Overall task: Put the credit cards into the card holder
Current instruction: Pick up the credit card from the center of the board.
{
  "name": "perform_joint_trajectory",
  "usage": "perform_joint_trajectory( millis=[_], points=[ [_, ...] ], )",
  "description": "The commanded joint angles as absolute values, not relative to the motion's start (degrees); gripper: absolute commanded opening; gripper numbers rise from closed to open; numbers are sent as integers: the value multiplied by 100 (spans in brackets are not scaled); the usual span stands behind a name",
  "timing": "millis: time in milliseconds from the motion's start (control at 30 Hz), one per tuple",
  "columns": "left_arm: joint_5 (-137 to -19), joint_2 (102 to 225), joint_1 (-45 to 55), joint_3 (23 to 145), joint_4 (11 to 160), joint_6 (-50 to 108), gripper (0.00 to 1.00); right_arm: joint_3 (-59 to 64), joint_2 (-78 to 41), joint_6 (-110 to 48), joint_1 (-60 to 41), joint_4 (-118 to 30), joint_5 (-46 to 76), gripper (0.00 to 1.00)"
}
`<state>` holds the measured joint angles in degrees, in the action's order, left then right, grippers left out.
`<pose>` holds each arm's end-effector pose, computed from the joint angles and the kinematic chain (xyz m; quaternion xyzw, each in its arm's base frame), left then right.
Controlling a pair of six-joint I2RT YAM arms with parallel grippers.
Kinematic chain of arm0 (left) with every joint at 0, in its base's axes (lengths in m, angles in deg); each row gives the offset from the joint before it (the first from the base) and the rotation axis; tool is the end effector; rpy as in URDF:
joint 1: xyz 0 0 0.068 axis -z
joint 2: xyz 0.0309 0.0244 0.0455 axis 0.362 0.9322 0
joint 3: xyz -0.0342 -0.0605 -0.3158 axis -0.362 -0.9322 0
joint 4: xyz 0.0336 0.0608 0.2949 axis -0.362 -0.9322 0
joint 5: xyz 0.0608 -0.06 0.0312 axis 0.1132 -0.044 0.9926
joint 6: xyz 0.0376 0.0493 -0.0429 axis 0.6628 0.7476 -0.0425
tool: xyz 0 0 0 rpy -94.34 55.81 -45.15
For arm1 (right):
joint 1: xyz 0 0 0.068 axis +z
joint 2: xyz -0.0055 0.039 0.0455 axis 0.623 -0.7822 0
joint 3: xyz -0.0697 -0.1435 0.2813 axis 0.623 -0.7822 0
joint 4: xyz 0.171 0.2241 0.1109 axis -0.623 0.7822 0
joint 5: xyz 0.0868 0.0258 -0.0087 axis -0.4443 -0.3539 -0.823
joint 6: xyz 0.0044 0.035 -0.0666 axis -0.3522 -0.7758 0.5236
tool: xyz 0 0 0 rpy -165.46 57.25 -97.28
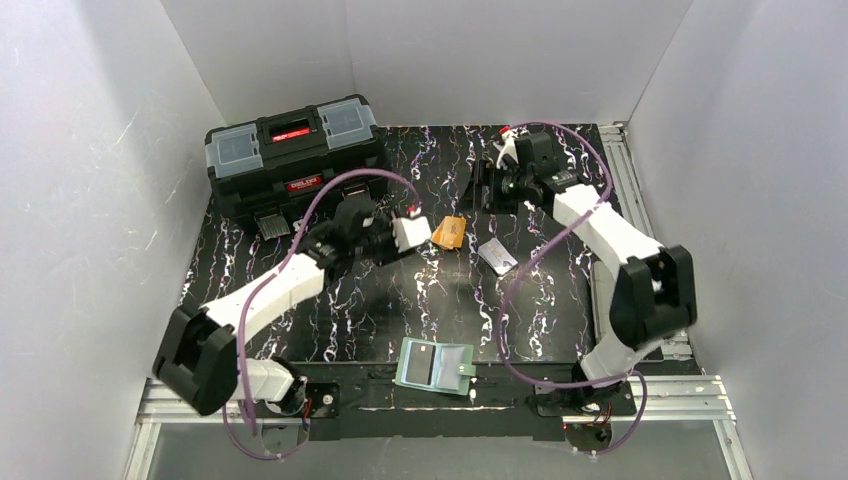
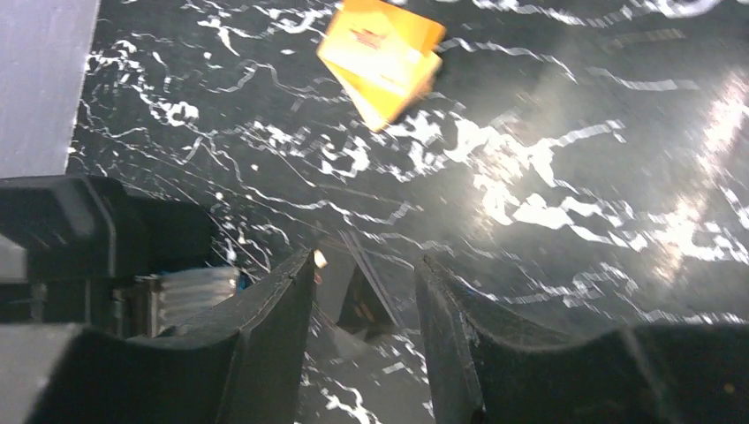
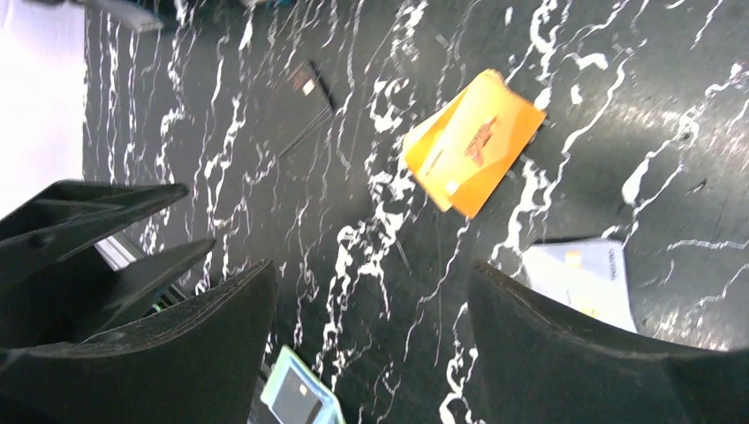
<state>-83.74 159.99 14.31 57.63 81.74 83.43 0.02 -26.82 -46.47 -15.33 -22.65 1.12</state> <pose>0.2575 -0.2031 0.2786 0.5857 0.6177 -0.0731 0.5197 0.3734 0.1856 0.3219 -0.0881 0.8850 0.3207 0.3260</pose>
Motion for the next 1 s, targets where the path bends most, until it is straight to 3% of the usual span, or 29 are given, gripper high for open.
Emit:
perform_joint_trajectory(
  millis=[0,200,467,967],
  points=[
    [-8960,16744,1196,6703,7904,7934,45,769,-3697,-4987,-1797,-2325,-337,83],
    [-9145,18084,969,7820,7675,7719,45,1291,-4716,-5259,-2016,-2486,-530,78],
    [-9410,19690,901,9311,6969,7538,44,1330,-5199,-5520,-2172,-2764,-742,76],
    [-9603,20748,858,10296,6841,6891,43,1137,-5617,-5543,-2190,-2926,-909,73]
  ],
)
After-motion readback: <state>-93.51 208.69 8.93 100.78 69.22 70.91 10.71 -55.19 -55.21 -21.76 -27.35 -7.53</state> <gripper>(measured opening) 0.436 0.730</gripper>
